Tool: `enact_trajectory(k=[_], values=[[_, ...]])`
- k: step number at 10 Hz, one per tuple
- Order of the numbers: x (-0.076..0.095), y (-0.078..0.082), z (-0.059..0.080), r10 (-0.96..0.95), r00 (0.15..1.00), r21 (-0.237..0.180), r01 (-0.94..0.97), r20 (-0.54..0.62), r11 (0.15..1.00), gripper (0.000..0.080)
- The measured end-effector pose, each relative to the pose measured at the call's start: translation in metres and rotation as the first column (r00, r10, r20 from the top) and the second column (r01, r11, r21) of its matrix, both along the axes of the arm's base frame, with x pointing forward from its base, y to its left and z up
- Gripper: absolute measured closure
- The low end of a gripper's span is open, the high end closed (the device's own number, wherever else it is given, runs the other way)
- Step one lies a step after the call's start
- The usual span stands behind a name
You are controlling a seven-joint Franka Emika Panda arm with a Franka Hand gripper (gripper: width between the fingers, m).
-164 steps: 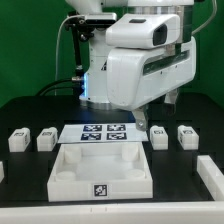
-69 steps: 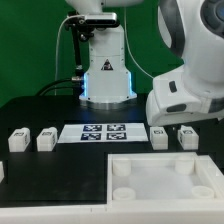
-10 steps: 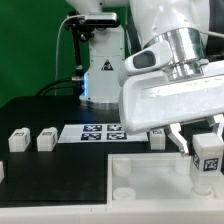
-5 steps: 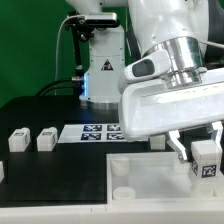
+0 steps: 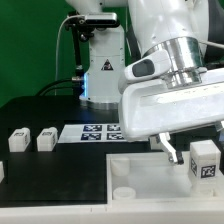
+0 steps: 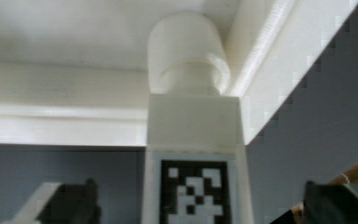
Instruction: Assemble one leg
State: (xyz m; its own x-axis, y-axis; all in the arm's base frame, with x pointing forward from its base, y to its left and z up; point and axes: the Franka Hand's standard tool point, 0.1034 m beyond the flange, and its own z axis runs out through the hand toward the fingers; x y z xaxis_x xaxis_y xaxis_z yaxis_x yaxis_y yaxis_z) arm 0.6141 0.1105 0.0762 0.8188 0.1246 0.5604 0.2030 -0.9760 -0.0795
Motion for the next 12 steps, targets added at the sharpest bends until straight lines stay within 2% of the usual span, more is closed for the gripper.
enact_trajectory(k=[6, 7, 8, 10, 11, 12], values=[[0.000, 0.000, 0.001, -0.002, 1.000, 0.001, 0.002, -0.010, 1.000, 0.0151], [0.002, -0.001, 0.010, -0.004, 1.000, 0.000, 0.004, -0.029, 1.000, 0.0151], [0.007, 0.000, 0.019, 0.004, 0.998, -0.001, -0.004, -0.055, 1.000, 0.0151], [0.022, 0.003, 0.029, 0.028, 0.987, 0.009, -0.027, -0.156, 1.000, 0.0151], [0.027, 0.004, 0.032, 0.027, 0.989, 0.010, -0.026, -0.147, 1.000, 0.0151], [0.021, 0.011, 0.026, 0.044, 0.960, 0.024, -0.039, -0.276, 0.999, 0.0151]])
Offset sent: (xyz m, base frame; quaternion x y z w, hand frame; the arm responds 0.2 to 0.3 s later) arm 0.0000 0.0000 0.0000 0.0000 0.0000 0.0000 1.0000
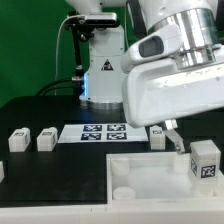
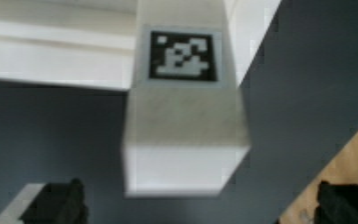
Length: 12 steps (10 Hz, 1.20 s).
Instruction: Assemble one leg
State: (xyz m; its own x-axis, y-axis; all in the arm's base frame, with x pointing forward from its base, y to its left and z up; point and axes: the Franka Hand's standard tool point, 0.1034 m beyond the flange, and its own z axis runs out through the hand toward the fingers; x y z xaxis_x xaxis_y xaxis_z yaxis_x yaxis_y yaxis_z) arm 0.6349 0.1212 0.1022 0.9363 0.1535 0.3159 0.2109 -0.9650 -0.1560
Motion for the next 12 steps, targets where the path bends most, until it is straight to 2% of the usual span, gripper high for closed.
enact_trajectory(k=[1, 2, 3, 4, 6, 7, 9, 12], values=[[0.003, 0.000, 0.001, 0.021, 0.994, 0.004, -0.021, -0.107, 1.000, 0.0151], [0.007, -0.007, -0.002, 0.026, 0.983, 0.007, -0.026, -0.182, 1.000, 0.0151], [0.000, -0.011, -0.006, 0.046, 0.946, 0.008, -0.045, -0.322, 0.999, 0.0151], [0.004, -0.012, -0.005, 0.054, 0.928, 0.016, -0.052, -0.368, 0.999, 0.0151], [-0.020, -0.016, -0.008, 0.103, 0.816, 0.054, -0.088, -0.569, 0.995, 0.0151], [-0.013, -0.015, -0.009, 0.105, 0.819, 0.058, -0.087, -0.565, 0.994, 0.0151], [-0.014, -0.015, -0.009, 0.105, 0.819, 0.058, -0.088, -0.564, 0.994, 0.0151], [-0.008, -0.015, -0.014, -0.039, 0.805, 0.014, 0.058, -0.593, 0.998, 0.0151]])
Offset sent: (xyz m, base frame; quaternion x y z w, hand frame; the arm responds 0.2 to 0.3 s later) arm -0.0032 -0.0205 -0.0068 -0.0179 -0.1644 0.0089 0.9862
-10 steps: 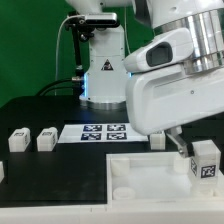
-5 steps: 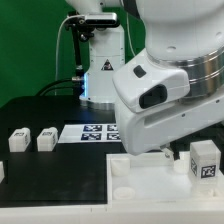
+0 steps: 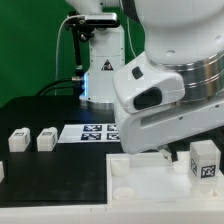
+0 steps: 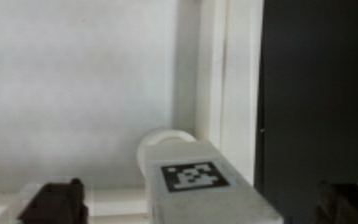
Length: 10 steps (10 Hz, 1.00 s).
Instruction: Assemble one leg
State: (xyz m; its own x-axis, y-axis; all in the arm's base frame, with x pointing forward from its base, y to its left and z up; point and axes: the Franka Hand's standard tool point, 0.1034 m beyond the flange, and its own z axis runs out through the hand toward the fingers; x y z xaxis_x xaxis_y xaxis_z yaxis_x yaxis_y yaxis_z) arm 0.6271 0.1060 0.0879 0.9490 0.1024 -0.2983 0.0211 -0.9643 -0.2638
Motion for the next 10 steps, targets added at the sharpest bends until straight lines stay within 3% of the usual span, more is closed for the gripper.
enact_trajectory(k=[5, 7, 8, 10], values=[[0.0081, 0.0022, -0.0023, -0.024, 0.999, -0.004, 0.024, 0.025, 1.000, 0.0151], [0.0081, 0.0028, -0.0023, -0.044, 0.999, -0.009, 0.044, 0.020, 0.999, 0.0410], [0.0082, 0.0033, -0.0023, -0.172, 0.985, -0.051, 0.171, -0.010, 0.984, 0.0494], [0.0082, 0.0035, -0.0024, -0.360, 0.932, -0.121, 0.353, -0.045, 0.928, 0.0494]])
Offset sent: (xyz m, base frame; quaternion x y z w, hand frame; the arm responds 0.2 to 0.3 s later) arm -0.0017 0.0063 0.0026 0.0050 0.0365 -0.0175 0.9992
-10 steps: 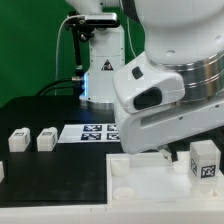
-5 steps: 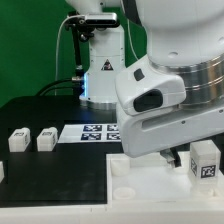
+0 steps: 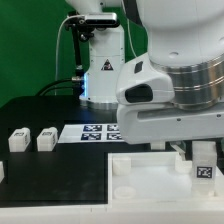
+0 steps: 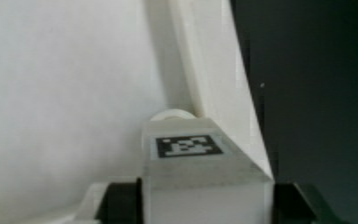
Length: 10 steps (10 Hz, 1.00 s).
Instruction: Assemble one leg
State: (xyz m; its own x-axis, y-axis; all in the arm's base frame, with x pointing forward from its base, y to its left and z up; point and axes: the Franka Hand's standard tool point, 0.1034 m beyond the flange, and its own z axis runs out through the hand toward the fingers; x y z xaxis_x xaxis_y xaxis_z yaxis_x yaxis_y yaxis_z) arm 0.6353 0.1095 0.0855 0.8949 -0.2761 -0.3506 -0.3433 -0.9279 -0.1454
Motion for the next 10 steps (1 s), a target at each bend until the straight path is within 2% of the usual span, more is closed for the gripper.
enact_trajectory(k=[2, 4, 7, 9, 10], values=[[0.000, -0.002, -0.001, -0.205, 0.979, -0.052, 0.205, 0.004, 0.977, 0.0494], [-0.016, -0.002, -0.002, -0.373, 0.927, -0.087, 0.374, 0.023, 0.923, 0.0505], [-0.019, 0.006, -0.002, -0.684, 0.729, -0.150, 0.679, 0.018, 0.719, 0.0505], [-0.017, 0.015, -0.003, -0.808, 0.590, -0.196, 0.793, 0.006, 0.577, 0.0505], [-0.012, 0.013, -0.002, -0.835, 0.550, -0.182, 0.821, -0.007, 0.542, 0.0505]])
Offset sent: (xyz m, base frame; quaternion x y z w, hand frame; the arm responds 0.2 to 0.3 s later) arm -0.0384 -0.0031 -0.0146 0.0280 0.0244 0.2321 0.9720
